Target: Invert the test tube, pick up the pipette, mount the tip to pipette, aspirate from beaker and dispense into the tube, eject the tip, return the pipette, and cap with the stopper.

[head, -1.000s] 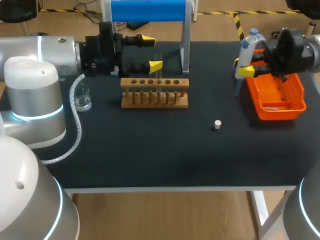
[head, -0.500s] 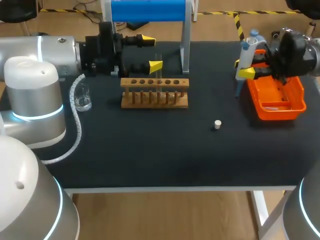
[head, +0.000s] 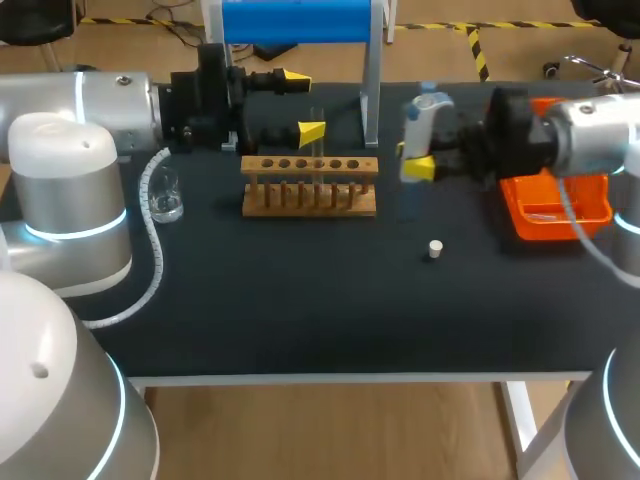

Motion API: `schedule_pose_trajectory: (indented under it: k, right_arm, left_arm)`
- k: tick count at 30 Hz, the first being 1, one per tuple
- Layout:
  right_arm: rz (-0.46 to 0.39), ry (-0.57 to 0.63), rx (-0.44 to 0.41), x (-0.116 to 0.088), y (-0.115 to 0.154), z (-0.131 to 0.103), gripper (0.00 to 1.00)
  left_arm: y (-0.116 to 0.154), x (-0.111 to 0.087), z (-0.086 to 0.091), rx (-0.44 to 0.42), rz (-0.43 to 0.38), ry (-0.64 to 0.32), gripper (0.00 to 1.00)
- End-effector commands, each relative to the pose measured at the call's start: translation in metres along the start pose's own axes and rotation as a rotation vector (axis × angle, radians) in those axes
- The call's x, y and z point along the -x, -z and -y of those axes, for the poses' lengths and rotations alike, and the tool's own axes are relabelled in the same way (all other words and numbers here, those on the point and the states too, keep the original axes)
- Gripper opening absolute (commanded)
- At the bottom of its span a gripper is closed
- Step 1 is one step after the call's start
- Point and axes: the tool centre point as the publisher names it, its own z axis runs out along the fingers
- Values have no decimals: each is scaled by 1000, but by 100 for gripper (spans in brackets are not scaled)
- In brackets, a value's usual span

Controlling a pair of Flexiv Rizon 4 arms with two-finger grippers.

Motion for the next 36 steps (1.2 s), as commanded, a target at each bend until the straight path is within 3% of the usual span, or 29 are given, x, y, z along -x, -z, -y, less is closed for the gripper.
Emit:
schedule_pose_trajectory:
  k: [1, 16, 26, 36]
  right_arm:
    - [8, -2, -5, 3, -31, -1, 0]
    - [51, 21, -28, 13, -66, -2, 0]
    - [73, 36, -5, 15, -71, -4, 0]
    - [88, 51, 8, 23, -75, -8, 0]
  left_arm:
    - [-1, 1, 0, 2, -1, 0, 100]
    - [-1, 0, 1, -3, 3, -1, 100]
    - [-10, -12, 6, -65, -14, -27, 100]
    - [-13, -15, 8, -60, -25, -22, 100]
